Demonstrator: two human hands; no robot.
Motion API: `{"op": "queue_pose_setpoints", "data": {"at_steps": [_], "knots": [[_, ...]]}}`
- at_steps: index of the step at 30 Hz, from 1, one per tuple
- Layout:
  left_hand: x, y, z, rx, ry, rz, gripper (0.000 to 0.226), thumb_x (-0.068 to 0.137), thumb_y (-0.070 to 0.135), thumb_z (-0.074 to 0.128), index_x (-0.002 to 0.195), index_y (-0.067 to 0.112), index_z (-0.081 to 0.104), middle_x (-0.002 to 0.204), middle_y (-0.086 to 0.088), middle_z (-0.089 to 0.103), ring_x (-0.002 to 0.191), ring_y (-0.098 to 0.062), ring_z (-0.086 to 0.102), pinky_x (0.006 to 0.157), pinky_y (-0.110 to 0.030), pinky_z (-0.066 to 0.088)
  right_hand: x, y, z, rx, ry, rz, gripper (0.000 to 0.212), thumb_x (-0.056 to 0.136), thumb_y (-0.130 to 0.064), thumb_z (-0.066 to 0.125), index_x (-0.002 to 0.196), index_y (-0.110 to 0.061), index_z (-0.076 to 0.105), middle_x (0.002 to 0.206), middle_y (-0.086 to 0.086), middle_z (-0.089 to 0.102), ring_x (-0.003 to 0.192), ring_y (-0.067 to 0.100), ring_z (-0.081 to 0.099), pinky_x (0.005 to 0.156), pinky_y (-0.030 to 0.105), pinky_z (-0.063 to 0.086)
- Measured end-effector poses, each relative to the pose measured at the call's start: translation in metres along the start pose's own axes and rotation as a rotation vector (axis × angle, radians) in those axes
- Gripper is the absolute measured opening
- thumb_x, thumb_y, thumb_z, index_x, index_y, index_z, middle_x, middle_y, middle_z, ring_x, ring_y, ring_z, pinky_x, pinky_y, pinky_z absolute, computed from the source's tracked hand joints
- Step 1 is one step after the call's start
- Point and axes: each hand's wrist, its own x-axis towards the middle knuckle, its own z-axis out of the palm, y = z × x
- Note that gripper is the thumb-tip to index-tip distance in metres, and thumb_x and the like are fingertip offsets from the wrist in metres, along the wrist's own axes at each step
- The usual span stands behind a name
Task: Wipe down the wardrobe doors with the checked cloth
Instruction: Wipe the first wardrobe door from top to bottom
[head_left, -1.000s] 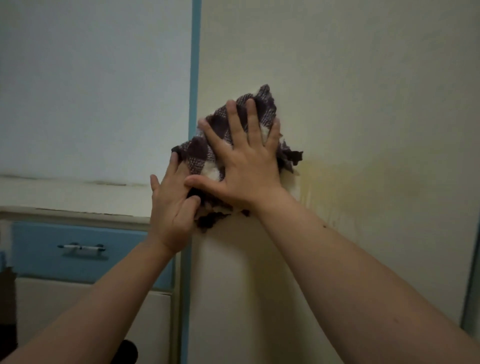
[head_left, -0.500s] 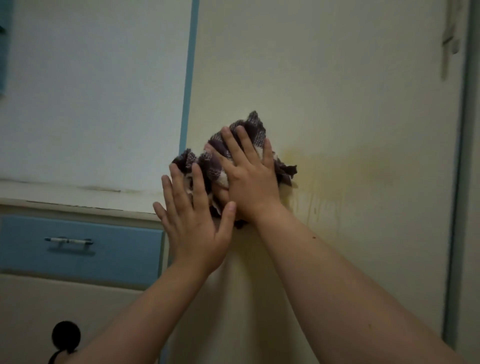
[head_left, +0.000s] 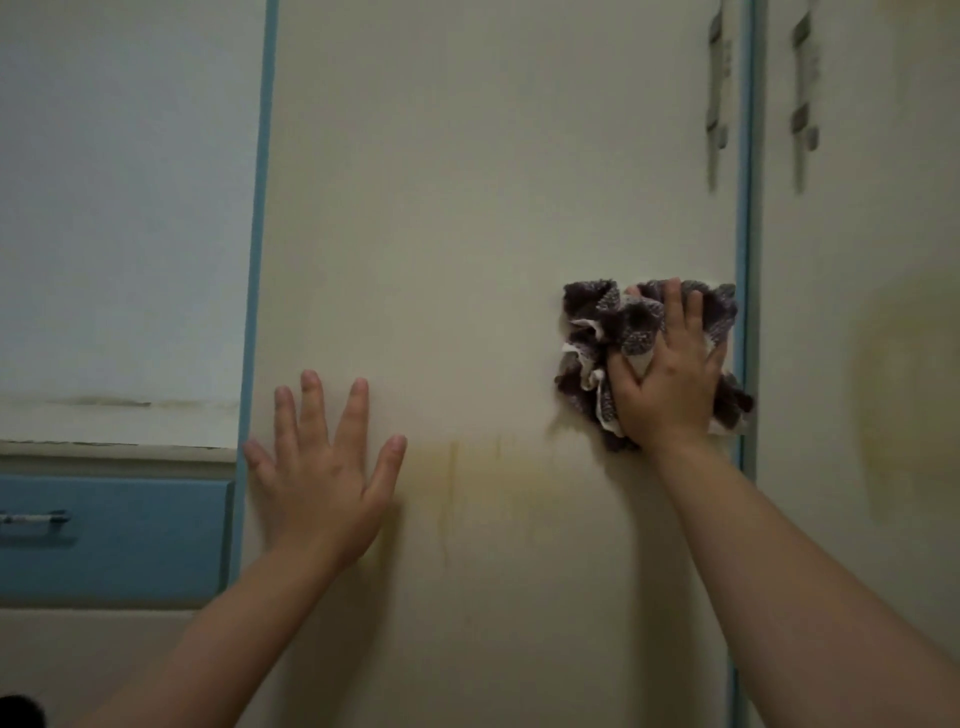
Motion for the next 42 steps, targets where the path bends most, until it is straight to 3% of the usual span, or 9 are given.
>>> {"op": "queue_pose_setpoints", "data": {"at_steps": [10,13,16,20,25,30,34,37,42], "knots": [[0.002,-0.005,-0.007,0.042,-0.031,0.031,0.072,0.079,0.065,0.006,0.145,0.036,0.010,0.156,-0.008,0.000,0.142,-0.028,-0.003,0.107,-0.060,0.001,-0.052,0.006,-0.005,0.188,0.195,0.174,0.062,0.075,-0.036,0.046,0.132,-0.020,0.026,0.142,0.025,0.036,0.130,0.045,0.030,0.092,0.071,0.027],[0.003,-0.005,-0.010,0.012,-0.033,0.041,0.071,0.080,0.064,0.006,0.145,0.036,0.010,0.156,-0.007,0.001,0.142,-0.027,-0.002,0.108,-0.059,0.000,-0.068,-0.006,0.000,0.135,0.121,0.160,0.059,0.076,-0.038,0.046,0.123,-0.003,0.049,0.144,0.023,0.034,0.132,0.043,0.027,0.094,0.071,0.028],[0.002,-0.008,-0.014,-0.070,-0.037,0.052,0.069,0.080,0.063,0.010,0.144,0.037,0.006,0.156,-0.003,0.000,0.142,-0.022,-0.004,0.109,-0.057,-0.002,-0.079,-0.029,0.009,0.107,0.025,0.181,0.062,0.076,-0.046,0.042,0.119,-0.004,0.059,0.149,0.016,0.028,0.137,0.035,0.021,0.100,0.064,0.027],[-0.005,-0.017,-0.024,-0.219,-0.003,0.077,0.068,0.080,0.064,0.013,0.142,0.039,0.003,0.156,0.001,-0.005,0.142,-0.016,-0.007,0.110,-0.051,-0.006,-0.088,-0.082,0.028,0.065,0.000,-0.013,0.063,0.073,-0.046,0.046,0.128,-0.016,0.054,0.143,0.020,0.038,0.133,0.038,0.031,0.098,0.058,0.034],[-0.015,-0.041,-0.040,-0.240,0.045,0.084,0.065,0.076,0.066,0.013,0.136,0.043,0.002,0.156,0.002,0.000,0.142,-0.015,-0.004,0.111,-0.049,-0.005,-0.102,-0.160,0.059,0.055,-0.021,-0.270,0.060,0.073,-0.045,0.055,0.129,-0.022,0.054,0.141,0.016,0.042,0.133,0.035,0.034,0.108,0.052,0.021],[-0.028,-0.063,-0.043,-0.128,0.002,0.144,0.067,0.076,0.066,0.016,0.136,0.041,0.000,0.150,0.009,-0.008,0.140,-0.013,-0.008,0.111,-0.049,-0.005,-0.117,-0.212,0.071,0.007,-0.124,-0.381,0.055,0.081,-0.042,0.039,0.132,-0.025,0.049,0.141,0.010,0.043,0.132,0.028,0.037,0.106,0.054,0.028],[-0.040,-0.076,-0.040,-0.102,-0.022,0.111,0.068,0.076,0.065,0.019,0.137,0.044,-0.005,0.149,0.011,-0.011,0.138,-0.011,-0.013,0.110,-0.049,-0.007,-0.139,-0.229,0.081,-0.030,-0.313,-0.608,0.066,0.084,-0.049,0.042,0.144,-0.025,0.029,0.152,0.005,0.025,0.141,0.024,0.014,0.112,0.049,0.008],[-0.050,-0.084,-0.034,-0.038,-0.121,0.076,0.068,0.078,0.063,0.020,0.140,0.040,0.005,0.155,0.005,-0.006,0.141,-0.015,-0.012,0.110,-0.050,-0.009,-0.151,-0.230,0.082,0.018,-0.341,-0.750,0.072,0.080,-0.044,0.055,0.142,-0.017,0.031,0.150,0.007,0.031,0.139,0.024,0.023,0.111,0.048,0.013],[-0.071,-0.088,-0.024,0.019,-0.176,0.080,0.074,0.074,0.067,0.007,0.141,0.039,0.017,0.156,0.003,-0.001,0.142,-0.017,-0.006,0.110,-0.051,-0.008,-0.165,-0.211,0.080,0.030,-0.474,-0.939,0.071,0.082,-0.041,0.054,0.143,-0.016,0.029,0.152,0.006,0.023,0.142,0.025,0.014,0.113,0.045,-0.004]]}}
